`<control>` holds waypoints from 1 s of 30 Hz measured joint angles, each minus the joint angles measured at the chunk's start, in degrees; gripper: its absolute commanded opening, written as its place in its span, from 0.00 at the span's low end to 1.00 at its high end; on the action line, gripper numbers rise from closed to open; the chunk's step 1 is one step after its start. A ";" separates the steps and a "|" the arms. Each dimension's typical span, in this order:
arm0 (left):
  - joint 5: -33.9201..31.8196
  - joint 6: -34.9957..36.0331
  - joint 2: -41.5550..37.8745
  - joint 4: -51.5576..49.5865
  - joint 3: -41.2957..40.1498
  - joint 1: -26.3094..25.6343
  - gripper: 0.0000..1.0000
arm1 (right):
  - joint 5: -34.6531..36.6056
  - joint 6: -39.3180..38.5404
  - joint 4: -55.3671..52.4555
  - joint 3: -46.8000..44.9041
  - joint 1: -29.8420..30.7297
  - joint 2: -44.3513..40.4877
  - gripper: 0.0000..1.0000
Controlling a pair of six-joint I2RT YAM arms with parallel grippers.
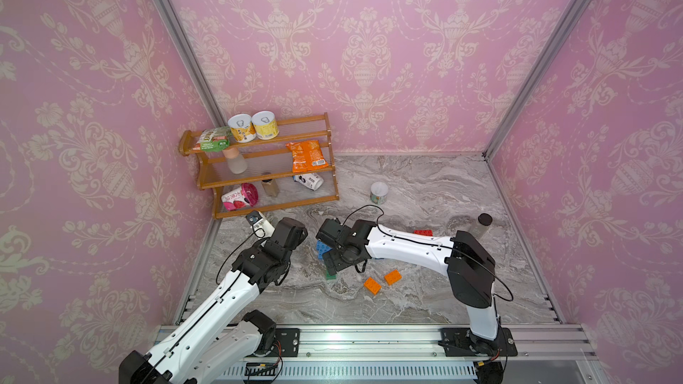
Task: Assemble a rectangle with lego
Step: Adjust the lego brick at the center of the board.
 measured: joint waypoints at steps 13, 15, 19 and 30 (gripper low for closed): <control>-1.22 -1.09 -1.95 -1.44 -1.81 0.17 0.98 | 2.08 -2.40 -5.88 13.22 2.36 11.37 1.00; -1.36 -1.18 -1.97 -1.79 -2.21 0.33 0.98 | 2.49 -2.97 -6.91 13.53 2.36 12.07 1.00; -1.29 -1.44 -1.95 -1.79 -2.32 0.33 0.98 | 3.50 -3.13 -8.57 13.29 2.34 12.70 1.00; -1.31 -1.57 -1.95 -1.77 -2.32 0.33 0.98 | 5.70 -3.02 -8.79 4.96 0.85 9.49 0.75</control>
